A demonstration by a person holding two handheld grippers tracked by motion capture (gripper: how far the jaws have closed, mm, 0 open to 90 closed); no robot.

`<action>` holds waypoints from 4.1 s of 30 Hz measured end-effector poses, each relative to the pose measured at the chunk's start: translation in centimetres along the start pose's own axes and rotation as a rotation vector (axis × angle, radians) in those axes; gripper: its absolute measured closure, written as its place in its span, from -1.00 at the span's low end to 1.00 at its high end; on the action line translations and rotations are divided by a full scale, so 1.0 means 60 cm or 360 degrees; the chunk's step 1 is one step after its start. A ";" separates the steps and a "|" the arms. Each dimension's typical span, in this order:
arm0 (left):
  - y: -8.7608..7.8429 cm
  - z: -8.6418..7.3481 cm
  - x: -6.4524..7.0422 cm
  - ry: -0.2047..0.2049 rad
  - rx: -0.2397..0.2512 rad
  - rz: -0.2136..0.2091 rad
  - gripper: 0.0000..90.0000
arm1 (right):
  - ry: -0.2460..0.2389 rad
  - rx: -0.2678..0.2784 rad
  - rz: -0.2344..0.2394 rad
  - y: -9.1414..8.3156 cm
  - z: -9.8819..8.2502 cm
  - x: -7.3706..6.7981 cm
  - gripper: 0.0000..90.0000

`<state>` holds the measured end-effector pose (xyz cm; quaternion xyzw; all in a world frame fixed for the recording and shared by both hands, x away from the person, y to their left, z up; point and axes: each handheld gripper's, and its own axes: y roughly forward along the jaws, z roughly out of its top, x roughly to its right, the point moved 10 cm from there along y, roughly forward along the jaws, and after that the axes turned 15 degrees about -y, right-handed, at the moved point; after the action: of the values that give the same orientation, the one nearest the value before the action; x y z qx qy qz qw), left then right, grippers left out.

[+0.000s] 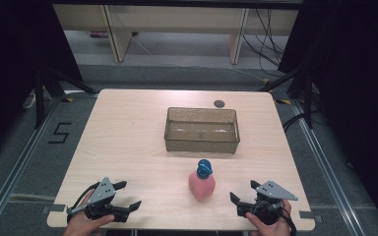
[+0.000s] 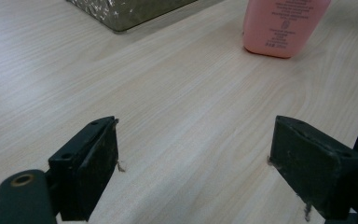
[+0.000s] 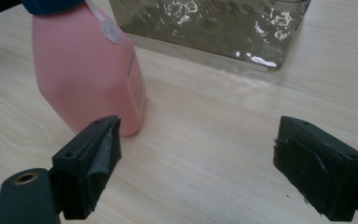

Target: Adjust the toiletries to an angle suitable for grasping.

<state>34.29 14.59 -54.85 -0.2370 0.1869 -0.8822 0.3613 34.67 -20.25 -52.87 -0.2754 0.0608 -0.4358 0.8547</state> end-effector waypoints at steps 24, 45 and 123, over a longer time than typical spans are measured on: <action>0.000 -0.001 -0.001 0.0002 -0.0005 0.0006 -0.67 | 0.0001 0.0113 0.0078 -0.003 0.023 -0.028 -0.65; 0.001 -0.001 -0.001 0.0003 -0.0005 0.0004 -0.67 | -0.0054 0.0221 0.0116 -0.001 0.051 -0.050 -0.65; 0.005 0.002 -0.006 -0.0012 -0.0010 0.0027 -0.67 | -0.0203 0.0331 0.0353 0.095 0.151 -0.108 -0.19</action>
<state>34.76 14.65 -55.00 -0.2398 0.1903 -0.8776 0.3689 37.87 -8.76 -49.13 -0.2041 -0.0091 -0.3244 0.9236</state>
